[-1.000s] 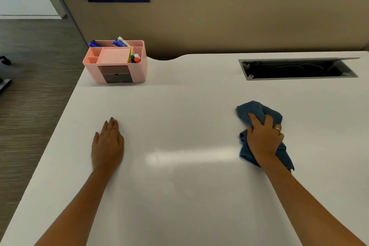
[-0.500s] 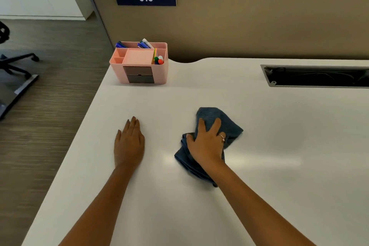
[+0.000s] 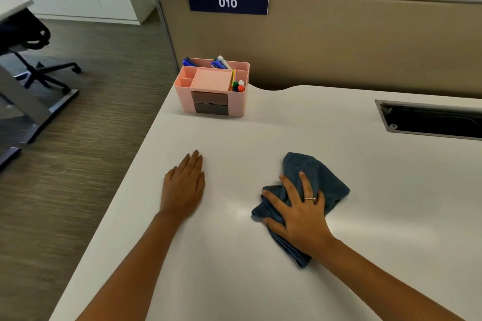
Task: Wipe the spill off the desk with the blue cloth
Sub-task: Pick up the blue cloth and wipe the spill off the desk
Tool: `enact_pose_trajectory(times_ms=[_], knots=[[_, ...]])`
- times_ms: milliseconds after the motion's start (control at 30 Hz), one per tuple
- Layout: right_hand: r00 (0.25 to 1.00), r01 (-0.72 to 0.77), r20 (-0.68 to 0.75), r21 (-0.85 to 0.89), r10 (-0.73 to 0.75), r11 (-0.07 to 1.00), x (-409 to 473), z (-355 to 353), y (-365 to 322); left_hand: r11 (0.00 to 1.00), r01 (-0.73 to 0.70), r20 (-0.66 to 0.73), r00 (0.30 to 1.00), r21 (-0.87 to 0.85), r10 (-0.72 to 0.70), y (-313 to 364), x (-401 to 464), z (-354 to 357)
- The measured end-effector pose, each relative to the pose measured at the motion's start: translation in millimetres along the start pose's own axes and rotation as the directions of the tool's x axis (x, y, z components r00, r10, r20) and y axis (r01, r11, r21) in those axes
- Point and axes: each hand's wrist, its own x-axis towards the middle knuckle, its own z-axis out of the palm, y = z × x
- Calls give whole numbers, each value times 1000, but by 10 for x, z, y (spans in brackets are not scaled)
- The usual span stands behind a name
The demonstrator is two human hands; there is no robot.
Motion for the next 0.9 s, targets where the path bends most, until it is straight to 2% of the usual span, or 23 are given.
enact_pose_trajectory(times_ms=[67, 200, 300, 400, 567, 667, 733, 900], knots=[[995, -53, -85, -15, 51, 998, 117, 74, 1, 999, 45, 3, 999, 0, -45, -10, 45, 20], [967, -213, -153, -57, 202, 975, 581, 204, 153, 995, 96, -2, 995, -14, -96, -41, 94, 48], [923, -366, -156, -80, 351, 927, 1061, 266, 285, 993, 111, -17, 994, -34, -111, -38, 85, 55], [887, -459, -127, -118, 445, 881, 1348, 265, 237, 994, 110, -31, 993, -30, -111, -46, 79, 61], [918, -386, -88, 11, 386, 922, 1306, 160, -297, 995, 104, -36, 994, -15, -104, -45, 93, 66], [965, -243, -72, 112, 251, 964, 1160, 95, -948, 994, 111, -18, 994, -2, -111, -63, 87, 79], [986, -144, -70, 101, 151, 984, 1056, 124, -1221, 996, 92, 4, 996, 14, -92, -80, 81, 88], [983, -136, -116, 42, 140, 990, 1165, 241, -976, 995, 100, -23, 995, -5, -100, -65, 83, 61]])
